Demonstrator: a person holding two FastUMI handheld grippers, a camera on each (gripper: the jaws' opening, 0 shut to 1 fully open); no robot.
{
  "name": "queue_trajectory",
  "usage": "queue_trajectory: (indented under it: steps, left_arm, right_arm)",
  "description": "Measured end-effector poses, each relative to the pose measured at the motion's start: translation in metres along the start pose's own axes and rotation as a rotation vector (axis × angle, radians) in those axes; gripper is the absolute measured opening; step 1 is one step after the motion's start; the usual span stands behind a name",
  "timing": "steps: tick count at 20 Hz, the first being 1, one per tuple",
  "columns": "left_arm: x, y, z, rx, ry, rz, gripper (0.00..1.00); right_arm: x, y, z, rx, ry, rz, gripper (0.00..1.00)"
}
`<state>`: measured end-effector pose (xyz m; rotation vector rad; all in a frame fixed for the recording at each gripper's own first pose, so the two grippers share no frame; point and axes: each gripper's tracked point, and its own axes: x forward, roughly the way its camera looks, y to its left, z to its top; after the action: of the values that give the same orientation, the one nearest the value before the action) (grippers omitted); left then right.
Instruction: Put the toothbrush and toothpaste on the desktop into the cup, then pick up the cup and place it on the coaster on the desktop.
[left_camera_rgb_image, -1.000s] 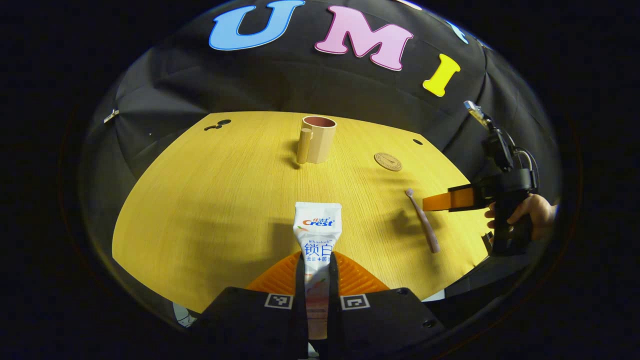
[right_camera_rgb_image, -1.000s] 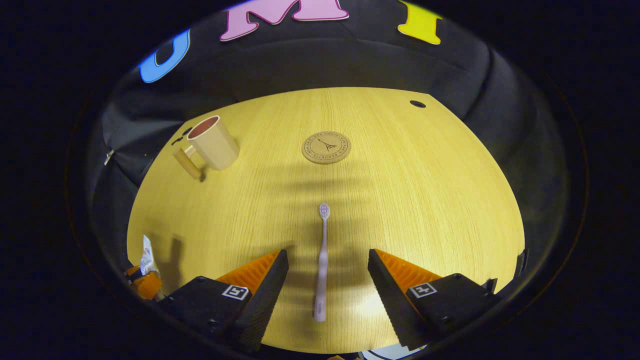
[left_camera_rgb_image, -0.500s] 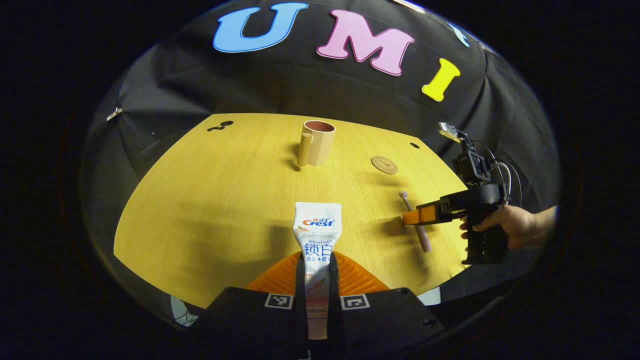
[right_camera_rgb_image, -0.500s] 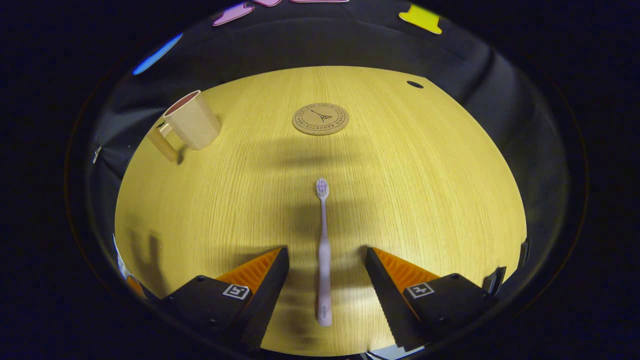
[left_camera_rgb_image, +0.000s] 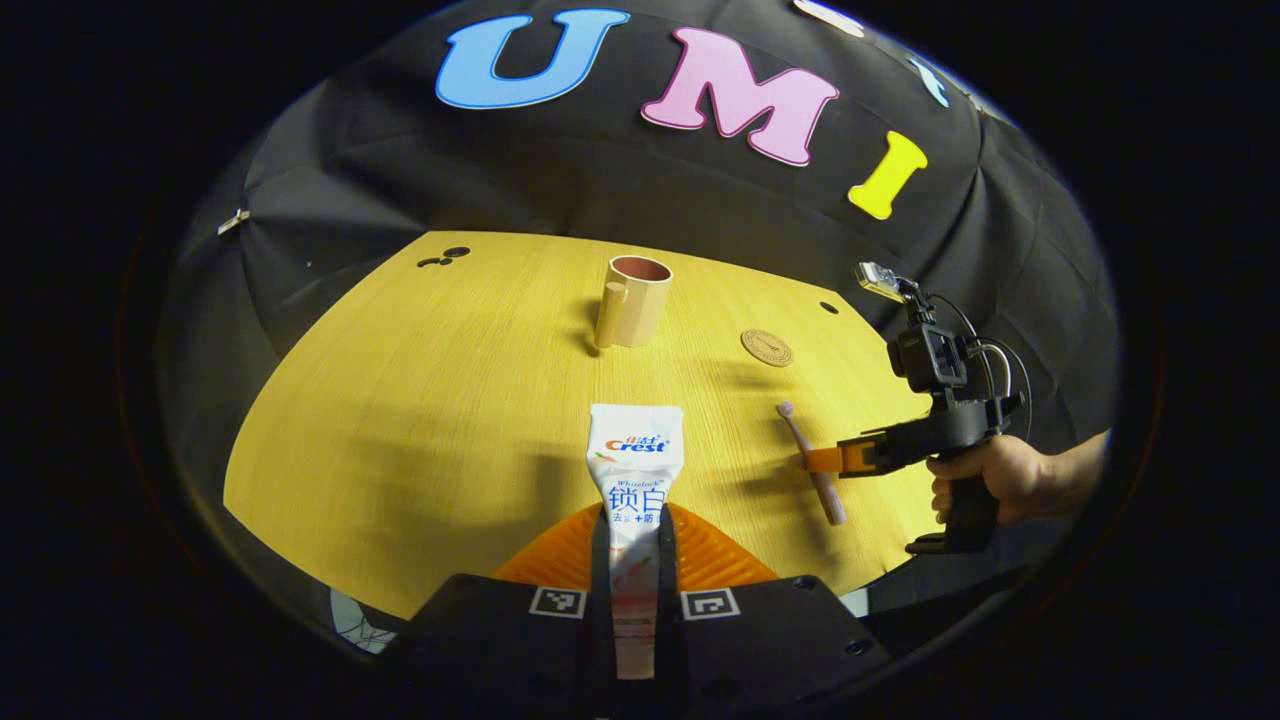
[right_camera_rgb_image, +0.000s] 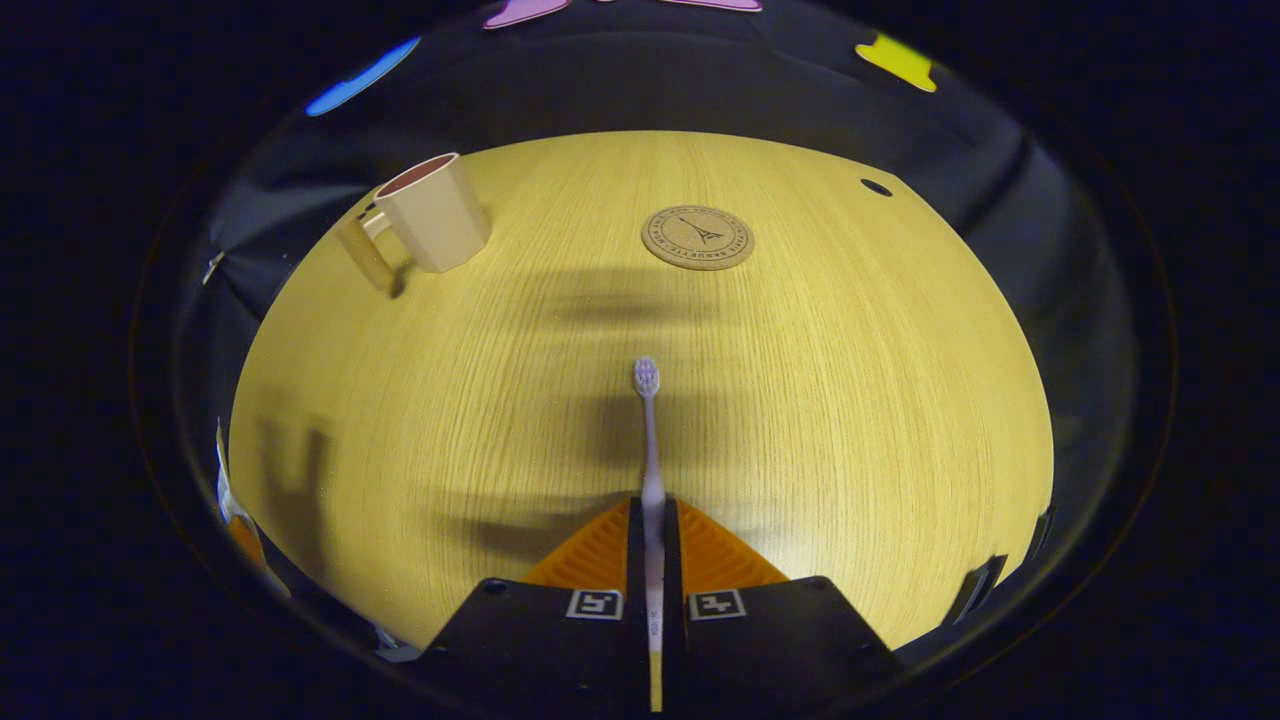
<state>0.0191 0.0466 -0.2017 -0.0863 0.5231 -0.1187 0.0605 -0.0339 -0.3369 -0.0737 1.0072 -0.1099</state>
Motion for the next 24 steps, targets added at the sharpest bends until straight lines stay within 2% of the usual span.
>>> queue_trajectory:
  steps: [4, 13, 19, 24]
  left_arm:
    - [0.003, 0.000, -0.004, 0.004, 0.013, 0.013, 0.20]
    - [0.016, -0.005, 0.016, -0.004, -0.004, 0.023, 0.20]
    - [0.027, -0.013, 0.082, -0.003, -0.109, 0.022, 0.20]
    - [0.047, -0.021, 0.156, -0.050, -0.219, 0.018, 0.20]
  right_arm:
    - [-0.002, 0.001, -0.005, -0.126, -0.016, 0.060, 0.06]
    - [-0.027, -0.023, 0.009, 0.015, -0.053, 0.118, 0.06]
    - [-0.050, -0.042, 0.028, 0.066, -0.098, 0.155, 0.06]
    - [-0.066, -0.047, 0.038, 0.072, -0.109, 0.211, 0.05]
